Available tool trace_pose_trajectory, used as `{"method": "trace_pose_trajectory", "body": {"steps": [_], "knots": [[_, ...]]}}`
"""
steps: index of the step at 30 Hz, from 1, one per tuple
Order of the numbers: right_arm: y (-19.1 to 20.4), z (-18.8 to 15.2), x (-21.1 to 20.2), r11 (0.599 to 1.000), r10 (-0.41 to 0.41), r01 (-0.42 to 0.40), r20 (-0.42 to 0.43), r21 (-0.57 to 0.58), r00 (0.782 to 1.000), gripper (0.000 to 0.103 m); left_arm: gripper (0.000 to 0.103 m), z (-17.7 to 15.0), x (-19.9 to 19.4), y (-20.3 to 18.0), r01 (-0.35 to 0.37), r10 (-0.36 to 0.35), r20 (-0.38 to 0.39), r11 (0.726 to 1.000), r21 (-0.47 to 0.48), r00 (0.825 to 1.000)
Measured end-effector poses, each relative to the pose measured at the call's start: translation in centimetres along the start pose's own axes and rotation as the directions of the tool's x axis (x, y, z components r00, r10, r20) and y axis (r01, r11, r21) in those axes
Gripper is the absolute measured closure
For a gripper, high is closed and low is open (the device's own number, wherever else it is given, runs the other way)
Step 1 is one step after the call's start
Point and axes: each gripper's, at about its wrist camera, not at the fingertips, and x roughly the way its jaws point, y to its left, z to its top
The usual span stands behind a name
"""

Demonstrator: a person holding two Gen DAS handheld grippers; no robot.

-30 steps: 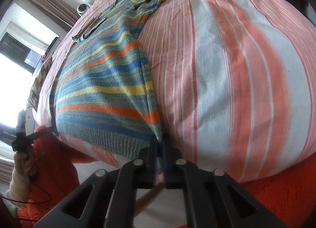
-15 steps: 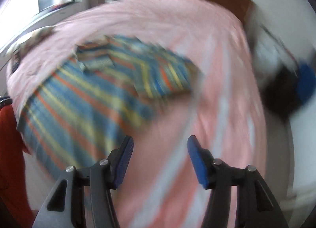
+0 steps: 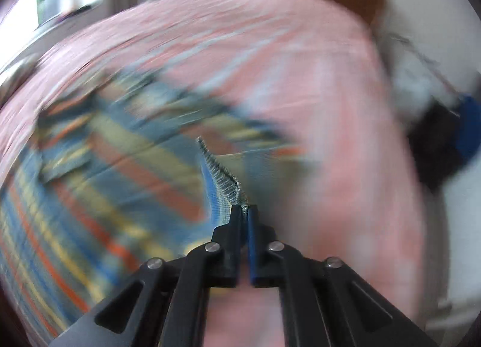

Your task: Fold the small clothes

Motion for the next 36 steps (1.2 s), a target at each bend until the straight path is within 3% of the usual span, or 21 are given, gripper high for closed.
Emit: {"method": "trace_pose_trajectory", "body": {"steps": [4, 10, 14, 18, 19, 21, 22, 23, 24, 26, 27, 30, 32, 36], "knots": [[-8.5, -0.8, -1.4, 0.983, -0.142, 0.144, -0.032, 0.114, 0.989, 0.100, 0.055, -0.1, 0.4, -0.4, -0.007, 0.007, -0.008, 1.000, 0.005, 1.000], [-13.2, -6.1, 1.2, 0.946, -0.261, 0.286, -0.167, 0.153, 0.951, 0.100, 0.055, -0.5, 0.2, -0.7, -0.041, 0.041, -0.008, 0.999, 0.021, 0.999], [-14.6, -10.1, 3.1, 0.932, -0.228, 0.287, -0.257, 0.220, 0.939, 0.101, 0.055, -0.4, 0.8, -0.3, -0.049, 0.049, -0.028, 0.999, 0.010, 0.998], [-13.8, -11.5, 4.2, 0.953, -0.112, 0.185, -0.289, 0.238, 0.951, 0.098, 0.055, -0.3, 1.3, -0.5, -0.047, 0.048, -0.039, 0.999, 0.020, 0.998], [-13.9, -11.0, 3.7, 0.957, -0.096, 0.165, -0.279, 0.239, 0.956, 0.095, 0.055, -0.4, 1.3, -0.5, -0.045, 0.046, -0.038, 0.999, 0.022, 0.998], [-14.2, -9.3, 2.3, 0.963, -0.035, 0.103, -0.263, 0.250, 0.964, 0.069, 0.055, -0.4, 1.4, -0.4, -0.032, 0.033, -0.031, 0.999, 0.020, 0.999], [-14.1, -8.1, 1.4, 0.967, -0.029, 0.088, -0.238, 0.240, 0.971, 0.044, 0.055, -0.3, 1.4, -0.3, -0.026, 0.026, -0.029, 1.000, 0.016, 0.999], [-13.5, -6.0, 0.2, 0.977, -0.026, 0.064, -0.185, 0.202, 0.982, 0.039, 0.055, -0.2, 1.5, -0.3, -0.023, 0.023, -0.027, 1.000, 0.012, 0.999], [-12.8, -4.5, -0.2, 0.985, -0.012, 0.039, -0.159, 0.171, 0.987, 0.039, 0.055, -0.1, 1.5, -0.2, -0.021, 0.021, -0.025, 1.000, 0.009, 0.999], [-10.3, 0.0, -0.5, 0.992, 0.091, -0.082, -0.100, 0.095, 0.991, 0.039, 0.055, 0.1, 1.6, -0.1, -0.015, 0.015, -0.020, 1.000, 0.000, 1.000], [-8.1, 3.0, 0.1, 0.986, 0.162, -0.160, -0.071, 0.034, 0.984, 0.039, 0.055, 0.2, 1.7, 0.0, -0.012, 0.012, -0.021, 1.000, -0.004, 1.000], [-2.7, 7.7, 2.8, 0.958, 0.266, -0.272, -0.072, -0.092, 0.961, 0.039, 0.055, 0.2, 2.1, 0.3, -0.012, 0.011, -0.038, 1.000, -0.018, 0.999], [0.4, 9.9, 6.6, 0.944, 0.267, -0.284, -0.114, -0.170, 0.957, 0.040, 0.055, 0.3, 2.4, 0.4, -0.013, 0.012, -0.048, 1.000, -0.026, 0.999], [3.4, 10.8, 12.2, 0.932, 0.250, -0.289, -0.187, -0.218, 0.950, 0.040, 0.055, 0.4, 2.8, 0.3, -0.018, 0.017, -0.056, 1.000, -0.024, 0.998]]}}
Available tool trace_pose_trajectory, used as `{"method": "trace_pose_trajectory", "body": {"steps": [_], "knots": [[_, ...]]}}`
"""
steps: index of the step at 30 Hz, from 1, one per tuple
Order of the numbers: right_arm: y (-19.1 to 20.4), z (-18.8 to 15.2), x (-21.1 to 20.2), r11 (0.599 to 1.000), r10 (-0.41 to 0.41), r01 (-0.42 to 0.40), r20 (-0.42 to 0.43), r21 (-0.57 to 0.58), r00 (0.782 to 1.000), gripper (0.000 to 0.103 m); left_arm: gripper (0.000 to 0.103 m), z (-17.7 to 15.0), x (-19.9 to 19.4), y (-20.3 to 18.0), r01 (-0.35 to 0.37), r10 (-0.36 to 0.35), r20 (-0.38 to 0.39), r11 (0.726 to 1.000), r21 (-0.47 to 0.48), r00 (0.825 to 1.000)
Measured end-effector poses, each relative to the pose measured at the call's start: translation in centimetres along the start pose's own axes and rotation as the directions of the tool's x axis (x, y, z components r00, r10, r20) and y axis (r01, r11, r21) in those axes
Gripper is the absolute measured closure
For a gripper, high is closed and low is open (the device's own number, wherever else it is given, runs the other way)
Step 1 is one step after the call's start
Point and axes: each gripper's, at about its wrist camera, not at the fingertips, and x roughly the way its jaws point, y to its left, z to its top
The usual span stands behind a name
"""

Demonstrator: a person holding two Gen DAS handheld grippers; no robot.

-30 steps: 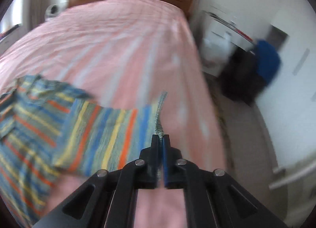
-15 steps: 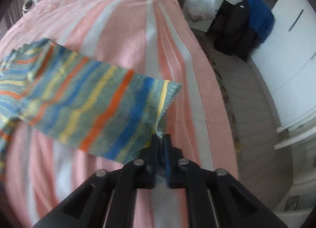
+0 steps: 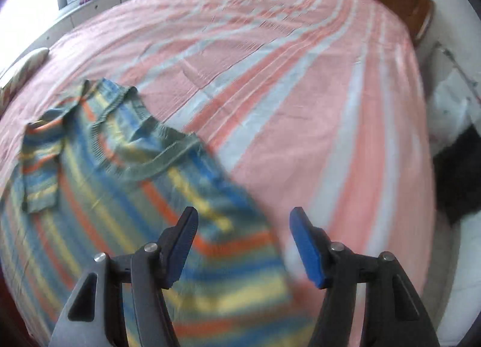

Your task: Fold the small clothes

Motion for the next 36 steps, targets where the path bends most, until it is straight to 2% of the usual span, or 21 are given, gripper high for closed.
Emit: {"method": "trace_pose_trajectory", "body": {"steps": [1, 2, 3, 4, 6, 7, 9, 11, 13, 15, 16, 18, 19, 20, 23, 25, 26, 28, 32, 34, 36], "knots": [[0.2, 0.1, 1.9, 1.000, -0.006, 0.005, -0.033, -0.018, 0.999, 0.040, 0.055, 0.0, 0.2, -0.1, -0.002, 0.002, -0.003, 1.000, 0.003, 1.000], [0.2, 0.0, 3.2, 0.999, -0.014, 0.011, -0.076, -0.035, 0.997, 0.051, 0.054, 0.1, 0.3, -0.1, -0.003, 0.003, -0.005, 1.000, 0.007, 1.000], [0.0, -0.2, 4.0, 0.999, -0.006, 0.001, -0.113, -0.041, 0.994, 0.067, 0.054, 0.1, 0.4, -0.1, -0.005, 0.005, -0.006, 1.000, 0.009, 1.000], [-0.1, -0.1, 4.3, 0.998, -0.024, 0.018, -0.133, -0.053, 0.991, 0.099, 0.054, 0.1, 0.5, -0.1, -0.004, 0.004, -0.006, 1.000, 0.011, 1.000], [0.4, 0.5, 3.5, 0.983, -0.138, 0.125, -0.094, -0.133, 0.986, 0.100, 0.053, 0.2, 0.6, -0.2, -0.006, 0.006, -0.005, 1.000, 0.015, 1.000], [0.8, 1.1, 3.1, 0.958, -0.233, 0.219, -0.059, -0.185, 0.971, 0.100, 0.053, 0.2, 0.6, -0.2, -0.008, 0.008, -0.005, 1.000, 0.015, 1.000], [1.6, 2.2, 2.5, 0.912, -0.339, 0.331, 0.011, -0.240, 0.941, 0.100, 0.053, 0.2, 0.7, -0.2, -0.011, 0.011, -0.006, 1.000, 0.015, 1.000], [2.1, 2.7, 3.5, 0.897, -0.372, 0.364, 0.018, -0.252, 0.928, 0.100, 0.053, 0.2, 0.6, -0.2, -0.011, 0.011, -0.006, 1.000, 0.013, 1.000], [2.9, 1.7, 5.9, 0.877, -0.406, 0.386, -0.010, -0.286, 0.914, 0.100, 0.053, 0.2, 0.6, -0.1, -0.008, 0.008, -0.007, 1.000, 0.011, 1.000], [3.2, 0.5, 6.9, 0.880, -0.411, 0.396, -0.001, -0.261, 0.912, 0.100, 0.053, 0.1, 0.6, -0.1, -0.006, 0.006, -0.009, 1.000, 0.012, 1.000], [3.0, 0.3, 6.2, 0.896, -0.394, 0.389, 0.020, -0.213, 0.919, 0.099, 0.053, 0.1, 0.6, -0.1, -0.005, 0.005, -0.009, 1.000, 0.014, 1.000], [2.2, -0.1, 4.7, 0.927, -0.350, 0.352, 0.035, -0.126, 0.936, 0.082, 0.049, 0.1, 0.5, -0.2, -0.001, 0.001, -0.006, 1.000, 0.016, 1.000], [1.9, -0.6, 3.3, 0.932, -0.346, 0.349, 0.045, -0.097, 0.937, 0.058, 0.048, 0.0, 0.4, -0.2, 0.000, 0.000, -0.002, 1.000, 0.018, 1.000], [1.7, -0.9, 2.0, 0.941, -0.328, 0.332, 0.058, -0.068, 0.943, 0.051, 0.047, 0.0, 0.2, -0.3, 0.003, -0.003, 0.005, 1.000, 0.018, 1.000], [3.1, -3.1, -3.2, 0.974, -0.227, 0.224, 0.124, 0.037, 0.966, 0.048, 0.041, -0.2, -0.5, -0.2, 0.008, -0.009, 0.035, 1.000, 0.010, 0.999], [5.0, -5.1, -6.2, 0.989, -0.141, 0.133, 0.168, 0.059, 0.976, 0.046, 0.035, -0.3, -0.9, -0.2, 0.014, -0.014, 0.052, 1.000, 0.004, 0.999], [6.6, -6.3, -7.7, 0.995, -0.086, 0.076, 0.192, 0.062, 0.978, 0.041, 0.033, -0.4, -1.1, -0.2, 0.014, -0.015, 0.060, 1.000, 0.002, 0.998], [10.2, -9.4, -9.9, 0.997, 0.016, -0.031, 0.228, 0.064, 0.973, 0.032, 0.029, -0.5, -1.4, -0.2, 0.014, -0.014, 0.073, 1.000, 0.002, 0.997], [16.8, -16.2, -11.7, 0.972, 0.191, -0.217, 0.231, 0.093, 0.954, 0.031, 0.016, -0.7, -2.0, -0.1, -0.001, 0.000, 0.092, 1.000, 0.006, 0.996], [19.2, -19.8, -12.2, 0.965, 0.199, -0.232, 0.240, 0.120, 0.950, 0.031, 0.014, -0.8, -2.3, 0.2, -0.003, 0.004, 0.094, 1.000, -0.003, 0.996], [20.7, -23.1, -12.3, 0.963, 0.170, -0.214, 0.244, 0.165, 0.955, 0.031, 0.014, -1.0, -2.5, 0.4, -0.011, 0.012, 0.100, 1.000, -0.017, 0.995]]}}
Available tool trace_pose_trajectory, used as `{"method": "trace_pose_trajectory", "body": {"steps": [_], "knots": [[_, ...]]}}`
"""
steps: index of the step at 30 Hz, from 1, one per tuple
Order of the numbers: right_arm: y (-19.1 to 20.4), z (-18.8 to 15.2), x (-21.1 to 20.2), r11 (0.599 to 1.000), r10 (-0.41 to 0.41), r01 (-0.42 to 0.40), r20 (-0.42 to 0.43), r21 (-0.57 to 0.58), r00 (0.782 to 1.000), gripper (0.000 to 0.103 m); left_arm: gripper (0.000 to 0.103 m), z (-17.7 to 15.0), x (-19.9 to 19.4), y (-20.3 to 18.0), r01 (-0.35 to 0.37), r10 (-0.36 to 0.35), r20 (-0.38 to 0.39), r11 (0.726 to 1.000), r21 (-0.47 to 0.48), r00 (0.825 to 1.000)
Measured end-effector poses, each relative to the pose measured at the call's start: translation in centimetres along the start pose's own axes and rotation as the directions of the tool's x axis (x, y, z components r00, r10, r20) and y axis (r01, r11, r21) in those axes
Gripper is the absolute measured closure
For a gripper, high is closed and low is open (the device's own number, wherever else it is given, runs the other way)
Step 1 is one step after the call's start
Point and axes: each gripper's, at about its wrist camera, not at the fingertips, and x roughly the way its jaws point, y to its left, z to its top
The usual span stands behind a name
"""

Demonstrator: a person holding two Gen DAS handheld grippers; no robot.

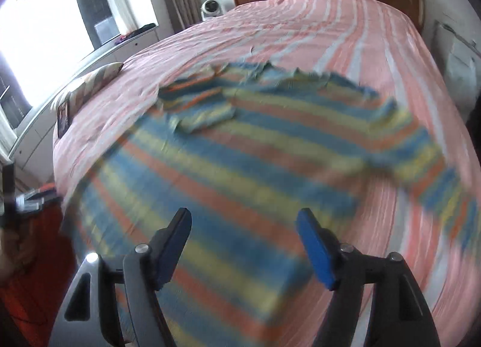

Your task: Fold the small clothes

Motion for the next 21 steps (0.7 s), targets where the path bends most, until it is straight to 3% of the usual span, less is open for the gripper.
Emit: {"method": "trace_pose_trajectory", "body": {"steps": [4, 7, 12, 14, 17, 19, 21], "knots": [[0.5, -5.6, -1.0, 0.989, -0.066, 0.064, 0.010, 0.131, 0.998, 0.031, 0.014, 0.0, -0.2, -0.4, 0.003, -0.003, -0.004, 1.000, 0.018, 1.000], [1.3, -7.9, -2.6, 0.984, -0.095, 0.089, 0.033, 0.153, 0.995, 0.031, 0.014, -0.3, -0.8, -1.2, -0.004, 0.004, 0.012, 0.998, 0.059, 1.000], [2.0, -9.9, -5.4, 0.979, -0.162, 0.146, 0.106, 0.138, 0.981, 0.028, 0.011, -0.5, -1.5, -1.9, -0.030, 0.029, 0.021, 0.997, 0.076, 0.999], [2.1, -10.2, -6.0, 0.978, -0.167, 0.148, 0.128, 0.148, 0.978, 0.022, 0.008, -0.5, -2.0, -1.9, -0.055, 0.052, 0.041, 0.996, 0.077, 0.998], [2.3, -10.3, -6.3, 0.977, -0.178, 0.158, 0.142, 0.142, 0.974, 0.022, 0.006, -0.3, -3.3, -2.5, -0.088, 0.079, 0.089, 0.990, 0.110, 0.993], [2.6, -10.3, -6.4, 0.979, -0.175, 0.156, 0.154, 0.130, 0.972, 0.022, 0.006, 0.4, -4.0, -3.3, -0.052, 0.040, 0.077, 0.987, 0.152, 0.996], [2.8, -10.3, -6.3, 0.981, -0.171, 0.152, 0.157, 0.122, 0.973, 0.022, 0.006, 1.9, -4.2, -4.3, 0.028, -0.030, 0.006, 0.980, 0.198, 1.000]]}}
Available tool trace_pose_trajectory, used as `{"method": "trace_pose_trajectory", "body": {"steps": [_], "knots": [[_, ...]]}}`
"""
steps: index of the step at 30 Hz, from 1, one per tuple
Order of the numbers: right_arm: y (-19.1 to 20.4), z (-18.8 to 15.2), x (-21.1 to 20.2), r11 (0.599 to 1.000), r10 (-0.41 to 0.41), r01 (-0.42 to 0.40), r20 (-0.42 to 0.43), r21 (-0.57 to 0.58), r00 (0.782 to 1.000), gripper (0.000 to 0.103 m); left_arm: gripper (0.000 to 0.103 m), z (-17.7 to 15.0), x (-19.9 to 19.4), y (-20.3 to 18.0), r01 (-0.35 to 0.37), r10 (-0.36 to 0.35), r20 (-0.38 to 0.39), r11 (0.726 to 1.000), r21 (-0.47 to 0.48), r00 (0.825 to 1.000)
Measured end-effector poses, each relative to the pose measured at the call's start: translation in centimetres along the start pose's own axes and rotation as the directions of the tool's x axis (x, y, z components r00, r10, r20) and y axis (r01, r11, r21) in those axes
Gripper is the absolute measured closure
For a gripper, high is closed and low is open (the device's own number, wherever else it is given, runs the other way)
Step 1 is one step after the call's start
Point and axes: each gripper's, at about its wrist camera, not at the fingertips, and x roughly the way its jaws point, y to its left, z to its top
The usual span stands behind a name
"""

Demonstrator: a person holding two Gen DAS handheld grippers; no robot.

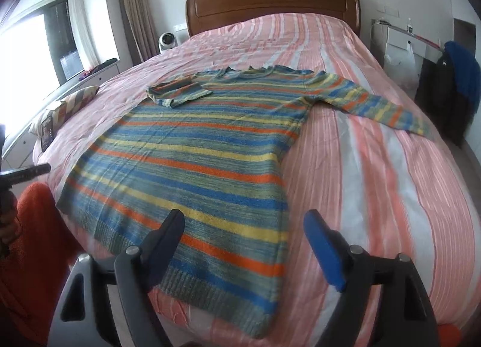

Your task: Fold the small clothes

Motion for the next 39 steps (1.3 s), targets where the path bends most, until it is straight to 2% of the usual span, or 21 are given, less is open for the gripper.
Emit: {"method": "trace_pose_trajectory", "body": {"steps": [3, 7, 9, 13, 15, 17, 19, 20, 21, 22, 23, 25, 28, 30, 32, 34, 36, 39], "knots": [[0.0, -0.2, 0.2, 1.000, 0.009, -0.009, 0.006, 0.012, 1.000, 0.022, 0.006, 3.8, -0.9, -1.7, 0.083, -0.082, -0.020, 0.995, 0.060, 0.996], [-0.5, -0.7, 0.4, 0.999, 0.021, -0.021, 0.004, 0.036, 1.000, 0.022, 0.002, 10.5, -1.5, -6.5, 0.096, -0.117, 0.084, 0.972, 0.215, 0.990], [-0.8, -0.8, 0.5, 0.999, 0.022, -0.022, 0.002, 0.041, 1.000, 0.022, 0.002, 13.3, 1.3, -10.8, 0.132, -0.164, 0.058, 0.922, 0.364, 0.985], [-1.5, -1.1, 0.4, 0.998, 0.027, -0.027, -0.002, 0.065, 1.000, 0.022, 0.003, 15.3, 8.7, -16.8, 0.142, -0.158, -0.009, 0.864, 0.484, 0.987], [-1.7, -1.3, 0.2, 0.997, 0.025, -0.025, 0.000, 0.068, 1.000, 0.022, 0.009, 15.6, 12.5, -18.6, 0.128, -0.126, -0.039, 0.850, 0.510, 0.991], [-1.8, -1.7, 0.0, 0.997, 0.025, -0.025, -0.003, 0.068, 1.000, 0.022, 0.017, 15.7, 16.3, -19.7, 0.122, -0.087, -0.091, 0.851, 0.510, 0.992], [-1.8, -2.0, -0.1, 0.998, 0.028, -0.027, -0.012, 0.063, 1.000, 0.022, 0.038, 16.0, 19.6, -19.3, 0.124, -0.061, -0.148, 0.880, 0.458, 0.987], [-1.8, -2.1, -0.1, 0.998, 0.027, -0.027, -0.014, 0.061, 1.000, 0.022, 0.045, 16.3, 20.2, -18.7, 0.141, -0.080, -0.161, 0.898, 0.417, 0.984], [-1.8, -2.1, -0.1, 0.998, 0.029, -0.028, -0.013, 0.060, 0.999, 0.022, 0.075, 16.9, 20.3, -18.0, 0.153, -0.100, -0.160, 0.920, 0.362, 0.982], [-1.9, -2.1, -0.1, 0.998, 0.032, -0.032, -0.012, 0.061, 0.999, 0.022, 0.095, 17.8, 20.1, -16.7, 0.149, -0.108, -0.156, 0.946, 0.289, 0.982], [-1.9, -2.0, -0.1, 0.997, 0.036, -0.035, -0.007, 0.061, 0.999, 0.022, 0.096, 18.5, 19.5, -15.4, 0.151, -0.121, -0.141, 0.961, 0.232, 0.983], [-1.9, -1.8, 0.0, 0.997, 0.039, -0.039, 0.001, 0.061, 0.999, 0.022, 0.096, 20.2, 17.3, -11.8, 0.117, -0.112, -0.047, 0.986, 0.123, 0.993], [-1.8, -1.8, 0.2, 0.997, 0.049, -0.050, 0.005, 0.059, 0.999, 0.022, 0.096, 22.2, 15.1, -4.2, 0.004, -0.002, 0.038, 0.998, -0.069, 0.999], [-1.8, -1.9, 0.3, 0.997, 0.055, -0.055, 0.001, 0.058, 0.998, 0.022, 0.096, 22.7, 14.9, 0.9, -0.114, 0.124, 0.040, 0.975, -0.188, 0.991], [-1.8, -1.9, 0.5, 0.997, 0.063, -0.062, -0.005, 0.055, 0.998, 0.022, 0.097, 22.4, 15.7, 5.3, -0.202, 0.207, -0.011, 0.940, -0.276, 0.978], [-1.7, -1.9, 0.8, 0.996, 0.067, -0.066, -0.009, 0.055, 0.998, 0.022, 0.100, 21.5, 16.9, 7.7, -0.252, 0.243, -0.065, 0.923, -0.293, 0.968], [-1.6, -1.9, 1.0, 0.996, 0.069, -0.068, -0.017, 0.053, 0.997, 0.022, 0.100, 20.6, 18.1, 8.6, -0.291, 0.276, -0.094, 0.916, -0.276, 0.957], [-1.4, -2.0, 1.3, 0.997, 0.065, -0.064, -0.031, 0.047, 0.997, 0.022, 0.100, 19.4, 19.8, 10.1, -0.281, 0.248, -0.136, 0.896, -0.345, 0.959]]}}
